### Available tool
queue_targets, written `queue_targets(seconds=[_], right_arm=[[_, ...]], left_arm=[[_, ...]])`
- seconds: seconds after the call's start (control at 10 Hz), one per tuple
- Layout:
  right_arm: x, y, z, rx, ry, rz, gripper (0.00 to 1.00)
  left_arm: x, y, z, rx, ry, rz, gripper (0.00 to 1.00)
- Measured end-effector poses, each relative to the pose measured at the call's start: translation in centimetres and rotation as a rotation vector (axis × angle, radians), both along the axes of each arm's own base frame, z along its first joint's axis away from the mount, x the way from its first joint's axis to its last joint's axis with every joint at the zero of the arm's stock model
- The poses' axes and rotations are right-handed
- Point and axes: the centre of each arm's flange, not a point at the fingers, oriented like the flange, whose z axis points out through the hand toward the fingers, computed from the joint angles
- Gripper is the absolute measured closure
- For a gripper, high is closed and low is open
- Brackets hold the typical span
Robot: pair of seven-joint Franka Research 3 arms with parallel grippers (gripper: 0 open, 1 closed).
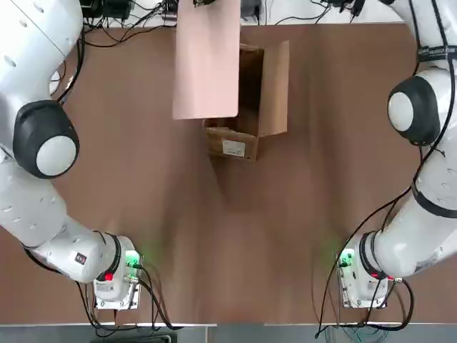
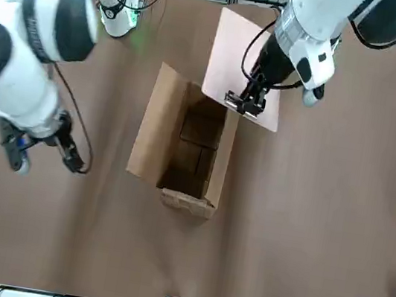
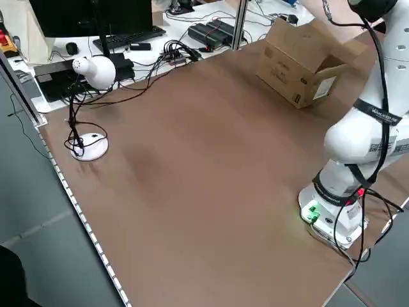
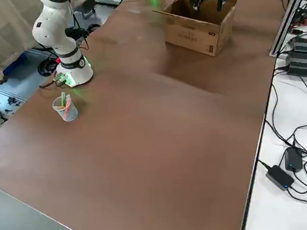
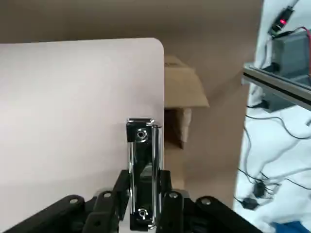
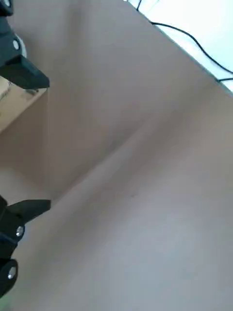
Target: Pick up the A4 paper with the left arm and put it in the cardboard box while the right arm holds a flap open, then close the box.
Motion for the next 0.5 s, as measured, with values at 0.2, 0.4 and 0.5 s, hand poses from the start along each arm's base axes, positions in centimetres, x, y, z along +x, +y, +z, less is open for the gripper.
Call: queue_targets(seconds=[0.2, 0.4, 0.5], right_arm=[[0.7, -7.9, 1.0, 0.007, 0.017, 0.176, 0.00], [0.1, -14.4, 1.7, 0.022, 0.067, 0.396, 0.00], [-0.4, -16.1, 1.9, 0.032, 0.093, 0.508, 0.00]], left_arm=[[0.2, -0.8, 1.0, -0.083, -0.038, 0.036, 0.70], [-0.3, -2.6, 1.5, -0.143, -0.072, 0.028, 0.70], [-0.7, -4.0, 1.5, -0.171, -0.094, 0.021, 0.70]])
